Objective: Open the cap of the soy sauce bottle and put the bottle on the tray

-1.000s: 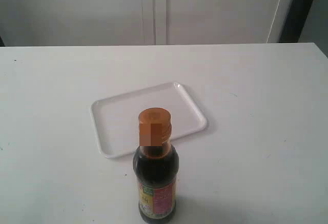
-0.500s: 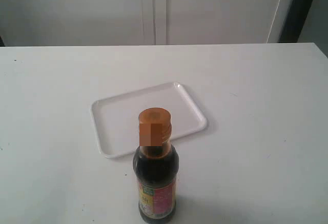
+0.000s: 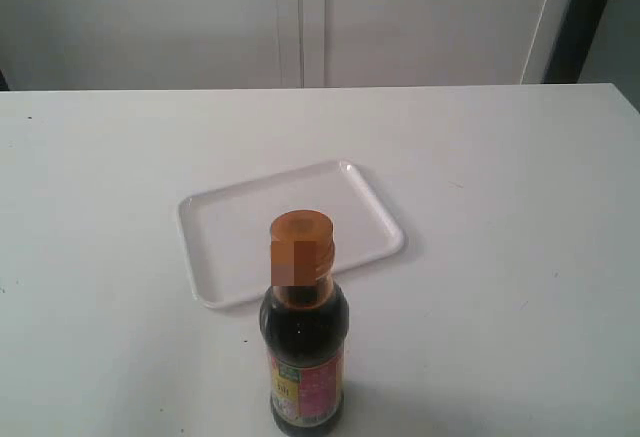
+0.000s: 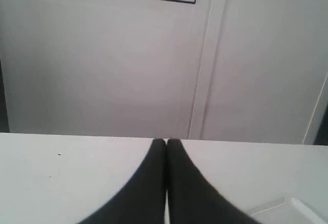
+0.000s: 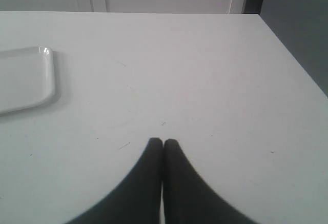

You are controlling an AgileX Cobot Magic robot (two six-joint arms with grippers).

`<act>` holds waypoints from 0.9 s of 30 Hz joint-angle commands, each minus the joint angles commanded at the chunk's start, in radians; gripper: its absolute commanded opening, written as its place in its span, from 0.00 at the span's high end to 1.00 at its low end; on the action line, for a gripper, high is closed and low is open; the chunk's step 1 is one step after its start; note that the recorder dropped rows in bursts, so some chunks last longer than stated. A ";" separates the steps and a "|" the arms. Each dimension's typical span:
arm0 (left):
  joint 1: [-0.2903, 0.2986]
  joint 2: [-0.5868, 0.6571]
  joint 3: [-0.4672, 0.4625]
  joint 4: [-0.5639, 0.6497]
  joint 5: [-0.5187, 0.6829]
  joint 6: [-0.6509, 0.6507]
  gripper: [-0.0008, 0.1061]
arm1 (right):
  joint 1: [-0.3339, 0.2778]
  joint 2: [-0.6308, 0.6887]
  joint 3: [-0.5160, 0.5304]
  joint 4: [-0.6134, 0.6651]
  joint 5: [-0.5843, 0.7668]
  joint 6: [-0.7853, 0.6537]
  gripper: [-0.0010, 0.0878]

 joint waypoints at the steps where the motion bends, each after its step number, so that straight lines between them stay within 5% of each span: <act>1: 0.000 0.017 0.000 0.072 -0.044 -0.062 0.99 | 0.000 0.000 0.000 0.000 0.000 0.000 0.99; 7: -0.002 0.105 0.000 0.288 -0.249 -0.196 0.99 | 0.000 0.000 0.000 0.000 0.000 0.000 0.99; 15: -0.117 0.181 0.000 0.518 -0.359 -0.298 0.99 | 0.000 0.000 0.000 0.000 0.000 0.000 0.99; 27: -0.139 0.328 0.000 0.647 -0.791 -0.496 0.94 | 0.000 0.000 0.000 0.000 0.000 0.000 0.99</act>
